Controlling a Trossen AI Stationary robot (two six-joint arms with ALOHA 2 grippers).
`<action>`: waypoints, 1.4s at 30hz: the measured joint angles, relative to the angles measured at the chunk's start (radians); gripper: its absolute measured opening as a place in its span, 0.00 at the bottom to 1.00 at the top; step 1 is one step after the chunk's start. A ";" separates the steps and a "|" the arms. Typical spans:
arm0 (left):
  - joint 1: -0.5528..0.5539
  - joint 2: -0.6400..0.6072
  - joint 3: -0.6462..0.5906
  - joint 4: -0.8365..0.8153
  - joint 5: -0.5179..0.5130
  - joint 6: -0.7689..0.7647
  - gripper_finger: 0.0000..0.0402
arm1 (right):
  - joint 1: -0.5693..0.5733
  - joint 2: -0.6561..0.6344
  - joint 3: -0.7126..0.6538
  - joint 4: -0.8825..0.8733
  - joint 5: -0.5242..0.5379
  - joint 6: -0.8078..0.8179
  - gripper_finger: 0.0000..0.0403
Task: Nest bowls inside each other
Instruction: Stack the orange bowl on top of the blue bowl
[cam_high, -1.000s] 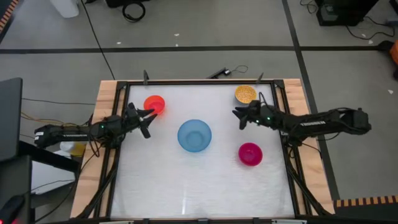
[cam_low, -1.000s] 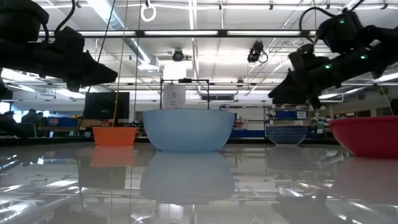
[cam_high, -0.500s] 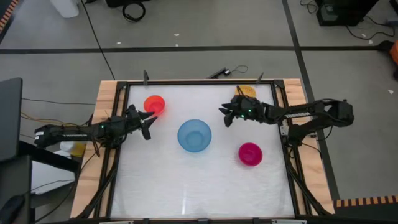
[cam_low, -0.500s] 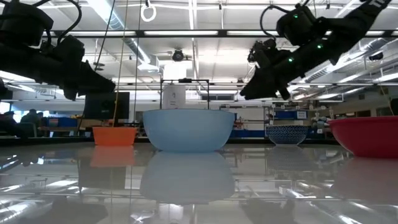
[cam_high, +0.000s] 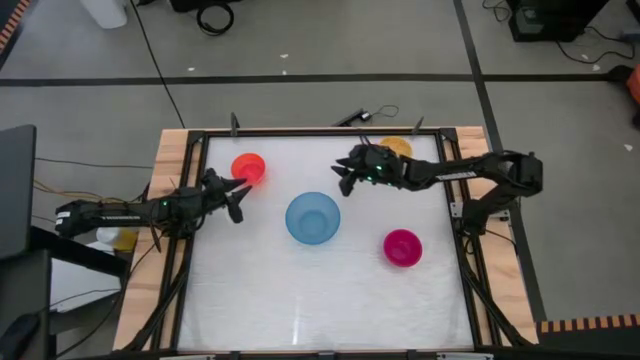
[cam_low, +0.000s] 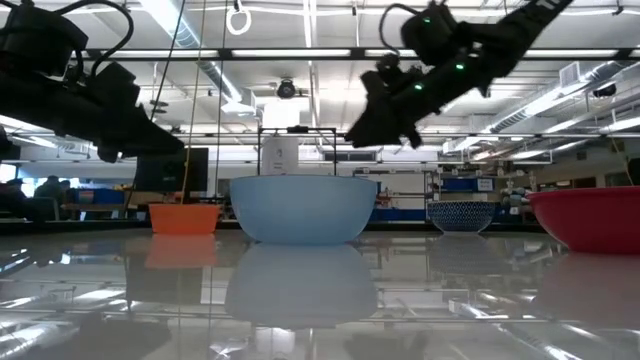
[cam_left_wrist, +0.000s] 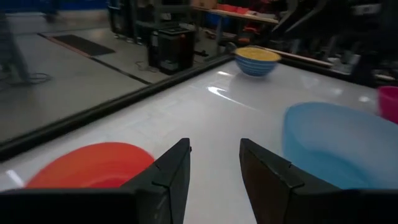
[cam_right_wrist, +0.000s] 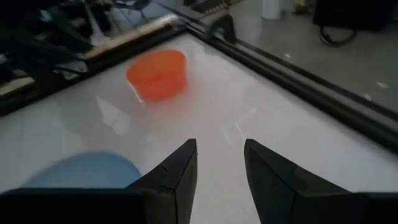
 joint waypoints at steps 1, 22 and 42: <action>0.000 0.000 0.000 -0.001 -0.014 0.000 0.35 | 0.000 0.030 0.043 -0.014 -0.003 -0.014 0.35; 0.000 0.032 0.000 -0.005 -0.031 -0.084 0.35 | 0.051 0.686 0.936 -0.364 -0.021 0.093 0.35; 0.000 0.074 0.000 -0.005 -0.060 -0.106 0.35 | 0.022 1.042 1.381 -0.549 0.036 0.225 0.53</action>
